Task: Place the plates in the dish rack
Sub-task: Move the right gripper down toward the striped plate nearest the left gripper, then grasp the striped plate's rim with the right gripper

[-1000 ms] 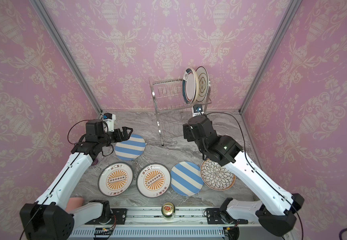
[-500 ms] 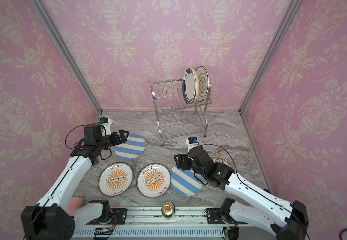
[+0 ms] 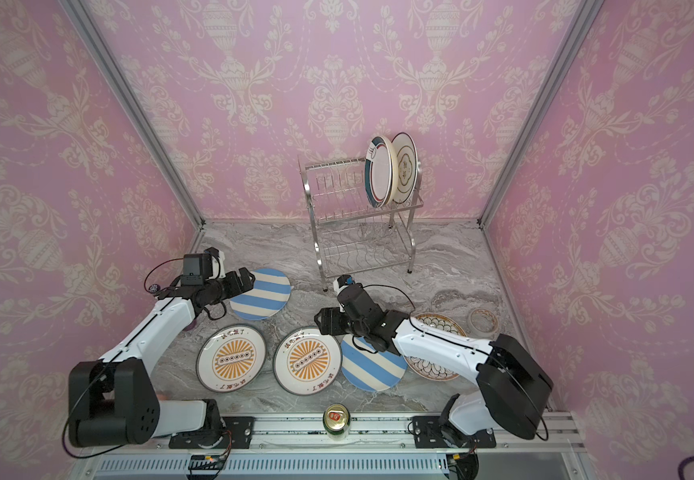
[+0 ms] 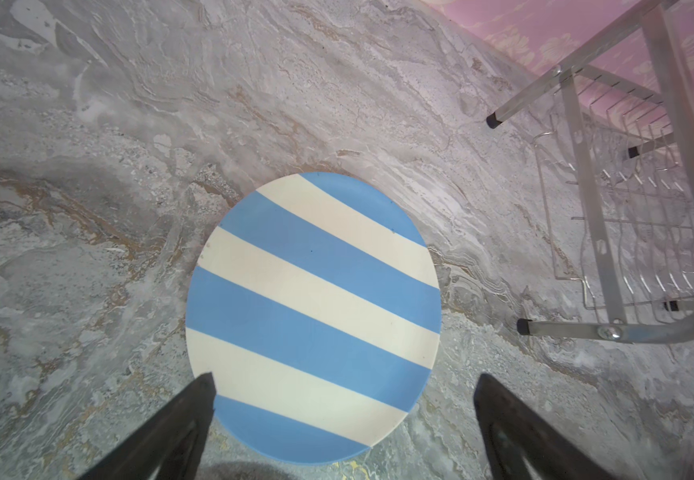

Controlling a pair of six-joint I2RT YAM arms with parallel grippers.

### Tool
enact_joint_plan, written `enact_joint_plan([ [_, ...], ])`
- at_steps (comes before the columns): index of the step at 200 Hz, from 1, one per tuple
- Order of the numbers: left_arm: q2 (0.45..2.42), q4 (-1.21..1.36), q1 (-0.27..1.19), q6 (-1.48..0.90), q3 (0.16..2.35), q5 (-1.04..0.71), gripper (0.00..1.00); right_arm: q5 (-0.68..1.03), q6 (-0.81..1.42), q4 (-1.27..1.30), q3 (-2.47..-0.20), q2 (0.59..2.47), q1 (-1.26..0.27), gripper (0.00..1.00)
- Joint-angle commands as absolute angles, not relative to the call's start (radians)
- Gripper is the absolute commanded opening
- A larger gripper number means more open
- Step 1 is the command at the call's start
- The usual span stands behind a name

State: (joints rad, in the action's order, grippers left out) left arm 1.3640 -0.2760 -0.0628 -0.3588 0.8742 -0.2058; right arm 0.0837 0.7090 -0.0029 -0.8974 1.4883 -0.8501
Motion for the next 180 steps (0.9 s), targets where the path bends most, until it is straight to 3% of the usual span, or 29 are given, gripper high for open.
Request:
enact_joint_plan([
  [1, 1.408, -0.208, -0.068, -0.369, 0.858, -0.143, 0.99, 0.163, 0.760, 0.101, -0.978, 1.596, -0.875, 0.78],
  [83, 1.531, -0.160, -0.068, -0.343, 0.923, -0.071, 0.99, 0.044, 0.922, 0.227, -1.219, 1.937, -0.939, 0.78],
  [180, 1.613, -0.073, -0.081, -0.346, 0.928, -0.146, 0.99, 0.015, 0.906, 0.179, -1.358, 2.070, -0.937, 0.78],
])
